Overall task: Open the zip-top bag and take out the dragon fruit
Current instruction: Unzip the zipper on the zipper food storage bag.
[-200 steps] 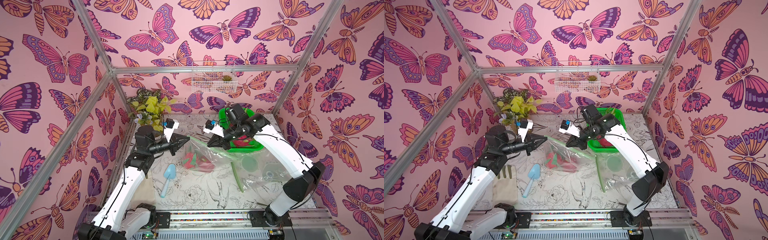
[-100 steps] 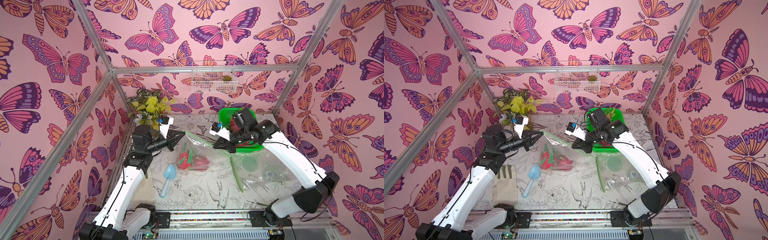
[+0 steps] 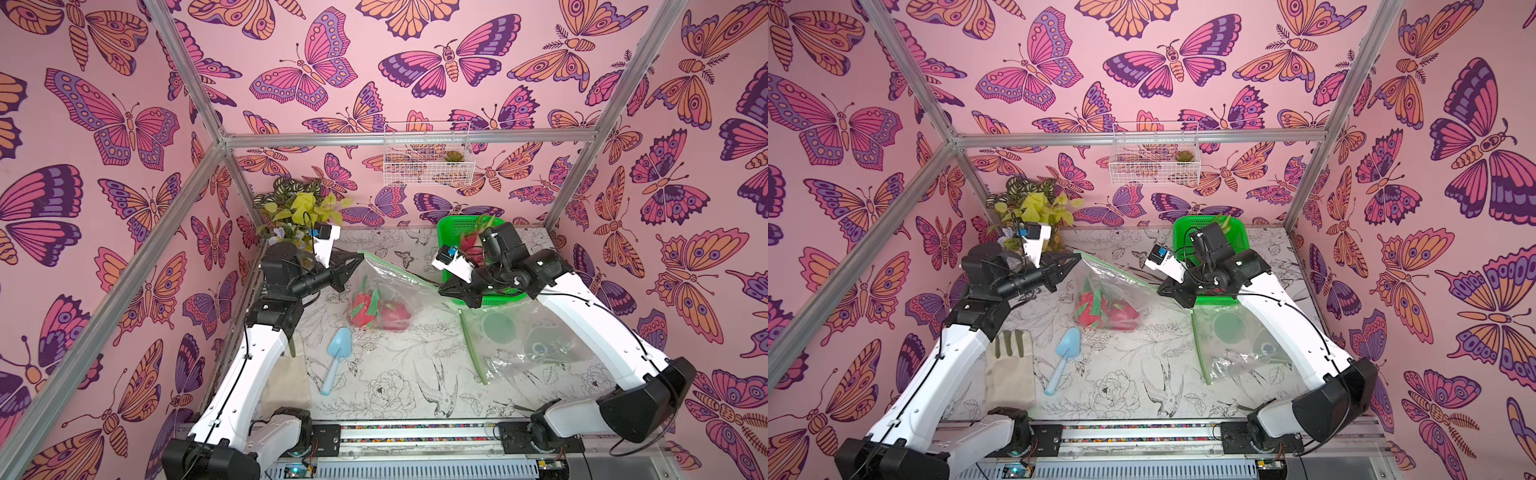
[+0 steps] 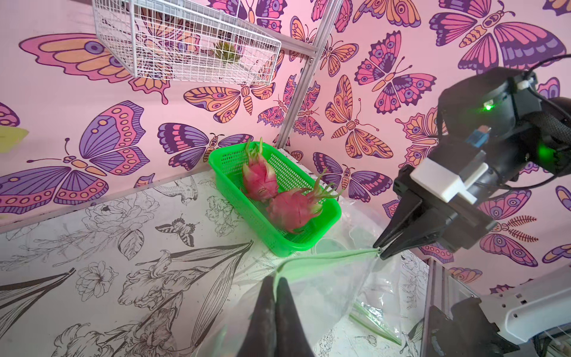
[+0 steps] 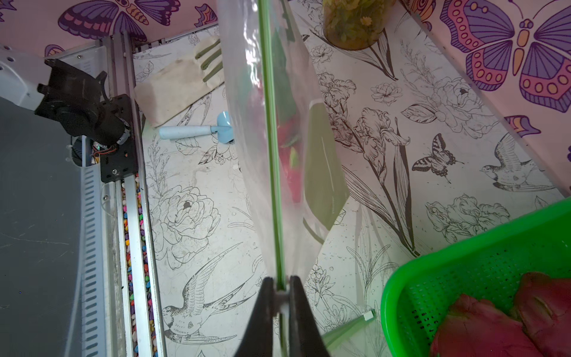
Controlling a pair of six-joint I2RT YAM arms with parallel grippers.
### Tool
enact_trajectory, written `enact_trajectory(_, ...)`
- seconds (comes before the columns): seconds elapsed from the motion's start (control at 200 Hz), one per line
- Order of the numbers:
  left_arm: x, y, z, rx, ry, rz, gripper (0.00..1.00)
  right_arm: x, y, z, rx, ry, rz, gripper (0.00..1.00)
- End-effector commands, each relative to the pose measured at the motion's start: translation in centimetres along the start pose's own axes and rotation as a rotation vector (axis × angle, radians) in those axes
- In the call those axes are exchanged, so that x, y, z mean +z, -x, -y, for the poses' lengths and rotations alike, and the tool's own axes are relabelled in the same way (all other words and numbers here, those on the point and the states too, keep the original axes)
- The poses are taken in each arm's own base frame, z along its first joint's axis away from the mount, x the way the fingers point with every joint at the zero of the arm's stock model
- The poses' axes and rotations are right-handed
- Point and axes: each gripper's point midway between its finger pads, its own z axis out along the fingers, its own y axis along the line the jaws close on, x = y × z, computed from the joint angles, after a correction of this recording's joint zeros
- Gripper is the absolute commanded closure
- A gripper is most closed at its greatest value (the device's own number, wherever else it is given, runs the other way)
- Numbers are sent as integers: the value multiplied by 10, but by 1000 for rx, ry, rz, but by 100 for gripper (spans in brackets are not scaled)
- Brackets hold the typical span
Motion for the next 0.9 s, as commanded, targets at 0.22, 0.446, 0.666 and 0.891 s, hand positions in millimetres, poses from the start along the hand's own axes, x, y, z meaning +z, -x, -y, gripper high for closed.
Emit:
enact_trajectory(0.22,-15,54,-6,102,72,148,100,-20,-30,5,60,-60,-51,100)
enact_trajectory(0.446,-14,49,-1,107,39,133,100,-21,-33,5,60,-63,-70,100)
enact_trajectory(0.666,-8,46,21,122,-122,103,100,-25,-16,0,53,-31,13,93)
enact_trajectory(0.891,0,33,53,145,-333,48,100,-51,33,-18,-42,28,202,46)
